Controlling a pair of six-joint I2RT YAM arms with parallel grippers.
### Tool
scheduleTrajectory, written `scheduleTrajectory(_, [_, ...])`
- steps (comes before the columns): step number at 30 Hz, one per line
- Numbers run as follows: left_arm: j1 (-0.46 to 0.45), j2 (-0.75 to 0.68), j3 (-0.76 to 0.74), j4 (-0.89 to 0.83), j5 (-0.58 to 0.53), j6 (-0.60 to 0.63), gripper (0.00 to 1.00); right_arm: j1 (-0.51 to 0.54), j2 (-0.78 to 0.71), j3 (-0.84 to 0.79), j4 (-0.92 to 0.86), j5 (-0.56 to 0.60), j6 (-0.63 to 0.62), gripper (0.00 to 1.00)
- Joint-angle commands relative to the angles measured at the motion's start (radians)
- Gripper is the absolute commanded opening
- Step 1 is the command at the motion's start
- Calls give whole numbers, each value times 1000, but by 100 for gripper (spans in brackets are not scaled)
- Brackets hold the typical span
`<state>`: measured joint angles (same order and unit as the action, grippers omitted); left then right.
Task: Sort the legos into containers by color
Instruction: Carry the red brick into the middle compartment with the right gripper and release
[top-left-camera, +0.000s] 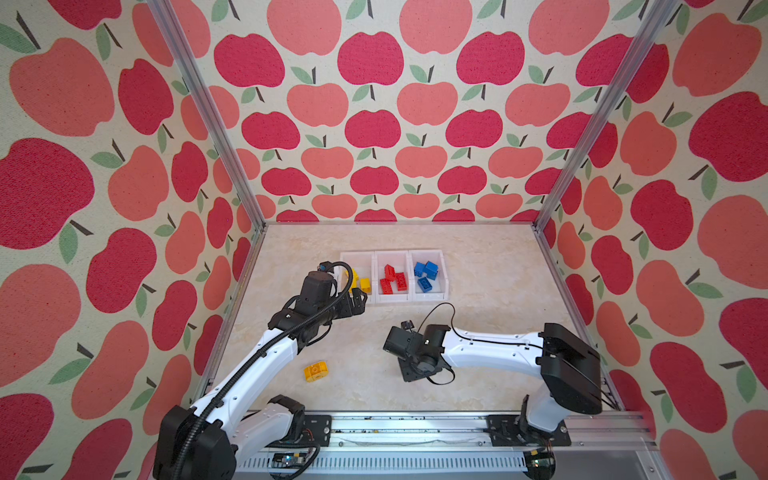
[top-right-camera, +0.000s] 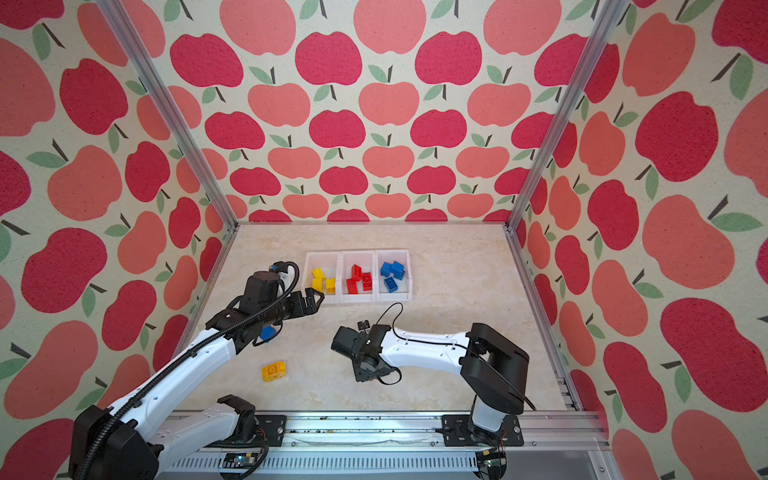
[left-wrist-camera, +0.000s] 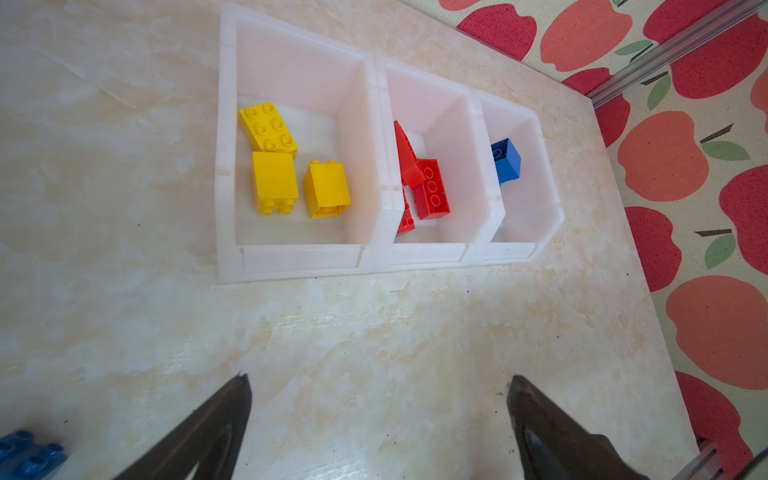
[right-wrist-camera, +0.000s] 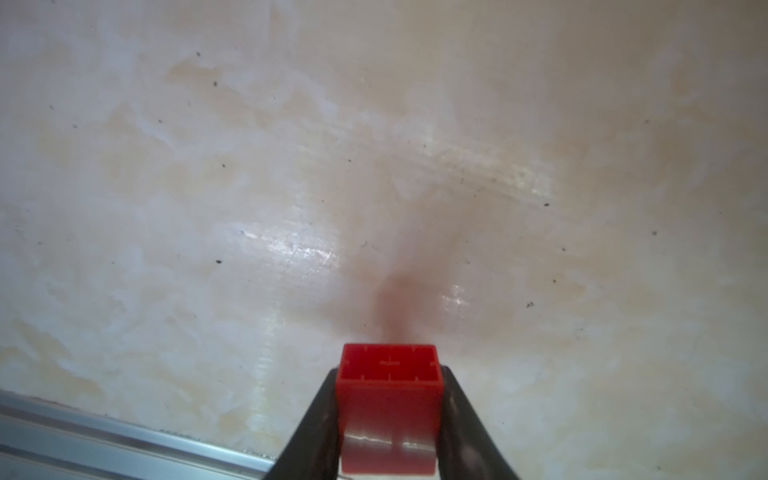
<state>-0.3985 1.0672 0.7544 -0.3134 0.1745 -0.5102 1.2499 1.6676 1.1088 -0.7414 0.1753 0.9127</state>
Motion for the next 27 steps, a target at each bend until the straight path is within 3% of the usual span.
scheduleTrajectory(1, [10, -19, -22, -4, 15, -17, 99, -37, -36, 67, -45, 39, -80, 32])
scheduleTrajectory(14, [24, -59, -64, -19, 16, -30, 99, -282, 67, 360, -27, 69, -376, 32])
scheduleTrajectory(27, [27, -79, -79, -23, 11, -40, 100, -413, 288, 637, 23, 44, -533, 32])
